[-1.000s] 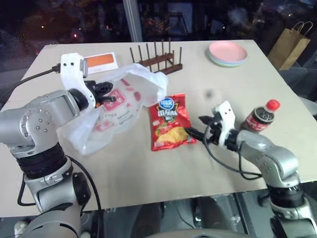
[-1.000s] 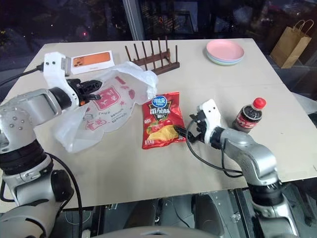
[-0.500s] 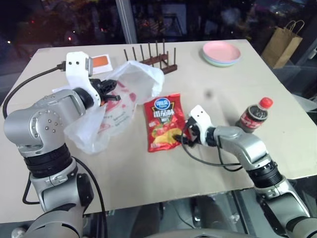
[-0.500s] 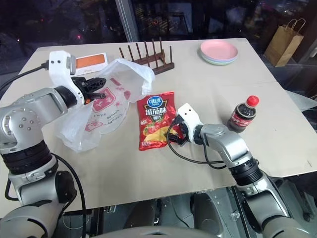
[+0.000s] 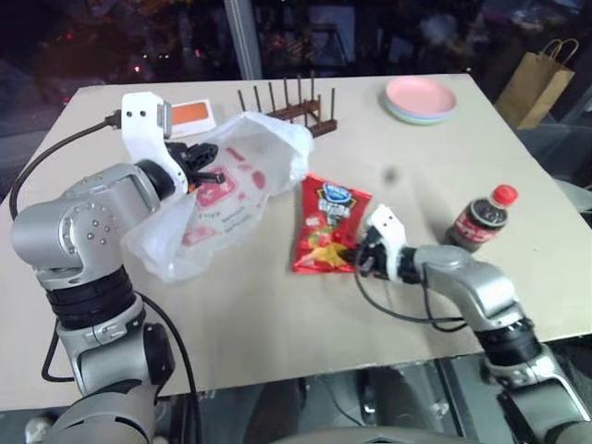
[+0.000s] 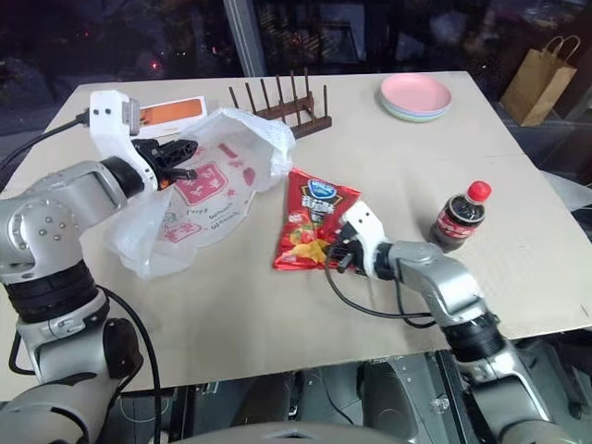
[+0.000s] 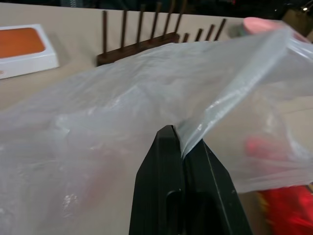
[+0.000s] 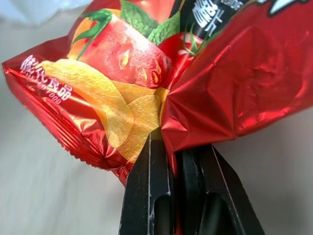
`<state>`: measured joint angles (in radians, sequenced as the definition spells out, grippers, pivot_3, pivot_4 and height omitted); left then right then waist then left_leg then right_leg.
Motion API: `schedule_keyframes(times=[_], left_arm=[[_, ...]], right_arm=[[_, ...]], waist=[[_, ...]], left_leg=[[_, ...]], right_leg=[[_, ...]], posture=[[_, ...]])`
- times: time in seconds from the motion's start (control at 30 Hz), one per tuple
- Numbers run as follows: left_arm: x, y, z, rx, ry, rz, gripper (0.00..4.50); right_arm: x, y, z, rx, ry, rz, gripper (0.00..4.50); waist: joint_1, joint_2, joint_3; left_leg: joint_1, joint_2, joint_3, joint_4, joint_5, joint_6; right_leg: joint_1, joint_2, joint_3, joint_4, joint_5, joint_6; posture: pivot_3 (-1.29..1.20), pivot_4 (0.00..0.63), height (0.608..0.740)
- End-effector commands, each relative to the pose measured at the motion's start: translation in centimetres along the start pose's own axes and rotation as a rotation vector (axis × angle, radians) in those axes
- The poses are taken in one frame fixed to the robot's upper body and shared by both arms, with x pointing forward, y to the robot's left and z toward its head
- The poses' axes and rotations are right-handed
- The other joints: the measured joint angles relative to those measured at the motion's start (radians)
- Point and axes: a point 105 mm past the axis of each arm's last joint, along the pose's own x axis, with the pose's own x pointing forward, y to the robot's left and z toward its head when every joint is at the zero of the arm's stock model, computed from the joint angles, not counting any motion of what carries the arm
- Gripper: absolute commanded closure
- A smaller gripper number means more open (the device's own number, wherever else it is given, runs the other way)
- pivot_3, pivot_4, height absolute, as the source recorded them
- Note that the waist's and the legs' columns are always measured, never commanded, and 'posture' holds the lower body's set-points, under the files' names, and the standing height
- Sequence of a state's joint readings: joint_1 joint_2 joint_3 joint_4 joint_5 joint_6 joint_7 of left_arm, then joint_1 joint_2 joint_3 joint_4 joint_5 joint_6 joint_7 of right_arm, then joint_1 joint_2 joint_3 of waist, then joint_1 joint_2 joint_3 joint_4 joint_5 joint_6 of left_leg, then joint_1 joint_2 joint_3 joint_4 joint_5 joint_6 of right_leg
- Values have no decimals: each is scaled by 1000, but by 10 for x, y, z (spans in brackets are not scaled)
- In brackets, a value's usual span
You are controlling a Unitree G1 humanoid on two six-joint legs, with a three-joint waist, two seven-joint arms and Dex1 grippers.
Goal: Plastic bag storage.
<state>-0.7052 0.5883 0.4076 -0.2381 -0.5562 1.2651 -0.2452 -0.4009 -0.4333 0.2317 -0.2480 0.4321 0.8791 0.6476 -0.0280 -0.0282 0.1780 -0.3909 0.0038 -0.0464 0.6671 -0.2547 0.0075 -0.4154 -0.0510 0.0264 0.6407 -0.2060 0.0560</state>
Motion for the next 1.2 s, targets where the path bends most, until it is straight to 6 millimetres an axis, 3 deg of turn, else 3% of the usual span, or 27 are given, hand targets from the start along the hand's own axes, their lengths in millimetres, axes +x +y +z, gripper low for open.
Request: schedule_keyframes(times=[0.03,0.2,0.37,0.47,0.63,0.77,0.87,1.0,1.1,1.2], left_arm=[[4,-7,13,73,-47,-18,4500],[20,-32,13,150,-43,-100,4500],[27,-58,12,142,-29,-223,4500],[25,-68,13,136,-24,-291,4500],[7,-80,11,119,4,-452,4500],[-18,-93,-19,171,143,-597,4500],[-33,-100,-35,153,227,-673,4500],[-37,-104,-44,146,265,-704,4500],[-33,-103,-45,142,263,-686,4500],[-31,-111,-38,80,246,-726,4500]], right_arm=[[-31,27,25,-115,-49,119,4457],[-56,65,37,-272,-21,292,4457],[-52,75,57,-330,-32,356,4457],[-42,69,64,-332,-24,346,4457],[-6,28,48,-417,140,251,4457],[5,10,46,-484,182,223,4457],[4,5,46,-498,189,230,4457],[-2,1,45,-518,200,260,4457],[-10,9,57,-501,151,314,4457],[0,10,76,-425,77,262,4457]], waist=[[2,0,0],[7,0,1],[8,0,1],[8,1,1],[7,1,2],[7,3,3],[10,3,3],[14,3,3],[13,3,3],[13,3,3]], left_leg=[[-1,0,0,0,0,0],[-4,0,-3,0,0,0],[-4,0,-3,0,0,0],[-4,0,-3,0,0,0],[-5,0,-3,0,0,0],[-7,0,-3,0,0,0],[-10,0,-2,-1,0,0],[-11,0,-3,-1,0,0],[-10,0,-2,-1,0,0],[-10,0,-3,-1,0,0]], right_leg=[[-1,0,0,0,0,0],[-2,0,-3,-2,0,0],[-2,0,-4,-3,0,0],[-2,0,-4,-3,0,0],[-2,0,-4,-3,0,0],[-4,0,-4,-4,0,0],[-7,-1,-3,-4,0,0],[-8,-1,-4,-4,0,0],[-8,-1,-4,-3,0,0],[-8,-1,-4,-2,0,0]], posture=[[0,150,740],[0,150,740],[0,150,740],[0,150,740],[0,150,740],[0,150,740],[0,150,740],[0,150,740],[0,150,740],[0,150,740]])
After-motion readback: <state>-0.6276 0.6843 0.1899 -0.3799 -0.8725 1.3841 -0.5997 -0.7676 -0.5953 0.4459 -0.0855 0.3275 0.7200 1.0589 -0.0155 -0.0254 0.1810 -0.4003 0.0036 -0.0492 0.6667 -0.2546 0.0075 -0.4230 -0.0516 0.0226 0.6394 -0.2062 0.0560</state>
